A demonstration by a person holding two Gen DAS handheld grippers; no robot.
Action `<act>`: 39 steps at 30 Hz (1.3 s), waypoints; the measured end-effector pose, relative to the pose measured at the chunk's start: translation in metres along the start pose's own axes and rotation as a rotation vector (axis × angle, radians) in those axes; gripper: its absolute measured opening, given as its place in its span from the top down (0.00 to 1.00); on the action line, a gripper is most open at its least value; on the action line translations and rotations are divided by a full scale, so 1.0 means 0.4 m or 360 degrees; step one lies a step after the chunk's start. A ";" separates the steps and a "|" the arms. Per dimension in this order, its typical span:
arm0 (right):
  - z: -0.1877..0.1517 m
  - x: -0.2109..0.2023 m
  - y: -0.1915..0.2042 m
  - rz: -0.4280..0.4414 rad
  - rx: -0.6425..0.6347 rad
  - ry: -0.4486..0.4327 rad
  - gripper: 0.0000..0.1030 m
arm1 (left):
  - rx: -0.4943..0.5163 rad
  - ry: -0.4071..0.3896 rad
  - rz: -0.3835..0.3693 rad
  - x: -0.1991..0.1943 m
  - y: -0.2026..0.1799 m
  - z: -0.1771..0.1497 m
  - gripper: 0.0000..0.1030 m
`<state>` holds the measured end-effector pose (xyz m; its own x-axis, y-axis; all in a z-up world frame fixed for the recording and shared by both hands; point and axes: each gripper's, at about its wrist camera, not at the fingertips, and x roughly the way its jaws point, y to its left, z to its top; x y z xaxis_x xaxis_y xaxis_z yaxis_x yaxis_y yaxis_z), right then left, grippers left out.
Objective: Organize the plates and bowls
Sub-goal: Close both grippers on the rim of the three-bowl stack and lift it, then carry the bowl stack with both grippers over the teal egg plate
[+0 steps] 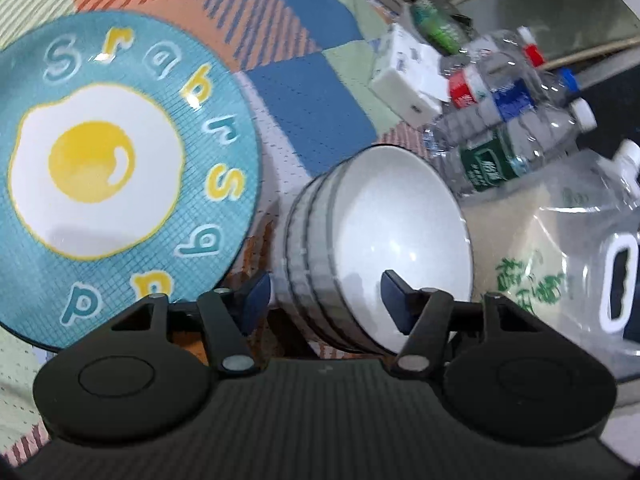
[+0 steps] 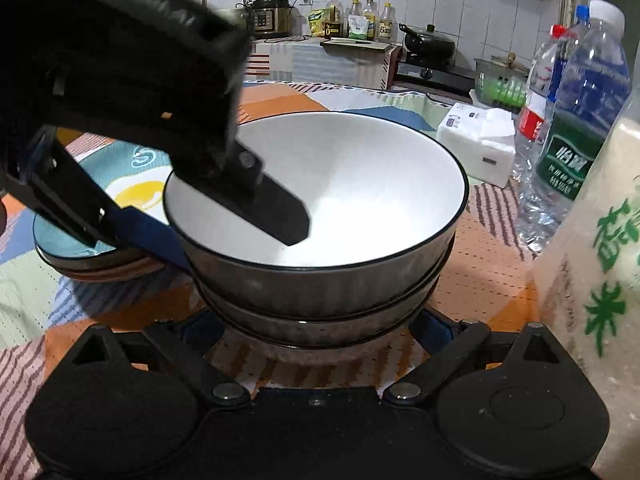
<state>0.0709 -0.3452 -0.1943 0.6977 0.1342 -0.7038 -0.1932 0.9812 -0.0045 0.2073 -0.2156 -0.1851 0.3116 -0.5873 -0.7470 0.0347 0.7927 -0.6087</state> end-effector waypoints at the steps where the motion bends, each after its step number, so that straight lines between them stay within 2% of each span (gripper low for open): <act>1: 0.000 0.002 -0.002 0.0014 0.0010 0.0001 0.03 | -0.0007 0.0025 -0.0003 0.006 0.005 0.001 0.52; 2: 0.000 0.005 -0.004 0.0027 0.0019 0.0004 0.04 | 0.0001 0.0036 0.0003 0.008 0.006 0.002 0.56; 6: 0.003 0.025 -0.027 0.0104 0.0142 0.0048 0.04 | 0.0013 0.0034 0.0008 0.010 0.009 0.002 0.57; 14: -0.006 0.039 -0.022 0.0123 0.0094 -0.0022 0.03 | 0.0012 0.0011 0.0048 0.023 0.008 -0.002 0.60; 23: -0.009 0.033 -0.030 0.0141 0.0102 -0.0027 0.05 | 0.0229 0.0081 0.0108 0.032 -0.025 0.003 0.59; 29: -0.016 0.031 -0.034 0.0158 0.0115 -0.0045 0.05 | 0.0438 0.0065 0.0181 0.024 -0.068 -0.016 0.59; 39: -0.020 -0.005 -0.023 0.0166 0.0104 -0.0129 0.06 | 0.0552 0.0065 0.0162 -0.022 -0.087 -0.030 0.59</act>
<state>0.0659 -0.3557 -0.1985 0.7300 0.2443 -0.6383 -0.2241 0.9679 0.1141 0.1920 -0.2400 -0.1604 0.2922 -0.5031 -0.8133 0.3280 0.8516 -0.4089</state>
